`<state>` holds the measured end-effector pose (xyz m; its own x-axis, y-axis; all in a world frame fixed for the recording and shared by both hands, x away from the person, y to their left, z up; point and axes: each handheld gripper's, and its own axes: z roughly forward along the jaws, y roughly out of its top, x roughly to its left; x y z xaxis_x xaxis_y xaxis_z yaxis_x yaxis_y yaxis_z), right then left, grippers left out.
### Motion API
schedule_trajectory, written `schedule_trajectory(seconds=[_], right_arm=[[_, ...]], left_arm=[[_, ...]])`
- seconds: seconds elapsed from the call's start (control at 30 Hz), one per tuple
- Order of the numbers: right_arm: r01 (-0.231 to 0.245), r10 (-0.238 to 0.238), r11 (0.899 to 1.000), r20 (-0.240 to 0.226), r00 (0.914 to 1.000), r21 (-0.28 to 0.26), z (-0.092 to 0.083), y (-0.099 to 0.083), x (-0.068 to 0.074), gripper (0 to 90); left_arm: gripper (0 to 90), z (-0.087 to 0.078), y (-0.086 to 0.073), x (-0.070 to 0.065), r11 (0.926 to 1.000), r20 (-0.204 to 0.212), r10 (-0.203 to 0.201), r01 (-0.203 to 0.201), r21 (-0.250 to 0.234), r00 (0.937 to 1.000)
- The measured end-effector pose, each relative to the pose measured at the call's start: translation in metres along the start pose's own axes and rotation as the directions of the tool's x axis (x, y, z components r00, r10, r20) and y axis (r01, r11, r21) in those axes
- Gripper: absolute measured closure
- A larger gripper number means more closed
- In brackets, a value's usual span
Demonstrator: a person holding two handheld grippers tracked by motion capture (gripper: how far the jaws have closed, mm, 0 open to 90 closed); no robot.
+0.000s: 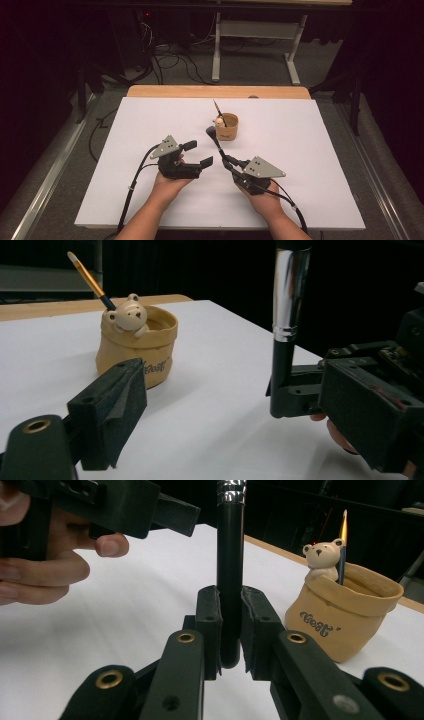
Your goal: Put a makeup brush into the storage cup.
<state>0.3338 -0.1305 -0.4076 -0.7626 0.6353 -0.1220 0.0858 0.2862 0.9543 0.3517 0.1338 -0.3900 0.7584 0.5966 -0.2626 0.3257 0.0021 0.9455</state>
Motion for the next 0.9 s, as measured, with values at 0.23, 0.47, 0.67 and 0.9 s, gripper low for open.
schedule_trajectory(seconds=[0.23,0.47,0.67,0.9], right_arm=[[0.019,-0.019,1.0,-0.014,0.9997,0.002,0.0024,-0.0005,0.0028,81.7],[0.014,-0.014,1.0,-0.016,0.9998,0.02,0.0049,-0.0027,0.0041,81.7],[0.015,-0.015,1.0,-0.017,0.9997,0.023,0.0045,-0.0031,0.0044,81.7],[0.018,-0.018,1.0,-0.019,0.9997,0.013,0.0039,-0.0015,0.0063,81.7]], left_arm=[[14.4,-0.0005,0.0,-0.0024,1.0,0.017,0.001,0.0,-0.005,0.9999],[15.5,-0.0031,0.0017,-0.0046,0.9998,0.03,-0.009,0.009,-0.018,0.9995],[16.1,-0.0056,0.0036,-0.0054,0.9994,0.031,-0.009,0.01,-0.034,0.9995],[16.2,-0.0049,0.0037,-0.0063,0.9994,0.027,-0.008,0.009,-0.034,0.9996]])
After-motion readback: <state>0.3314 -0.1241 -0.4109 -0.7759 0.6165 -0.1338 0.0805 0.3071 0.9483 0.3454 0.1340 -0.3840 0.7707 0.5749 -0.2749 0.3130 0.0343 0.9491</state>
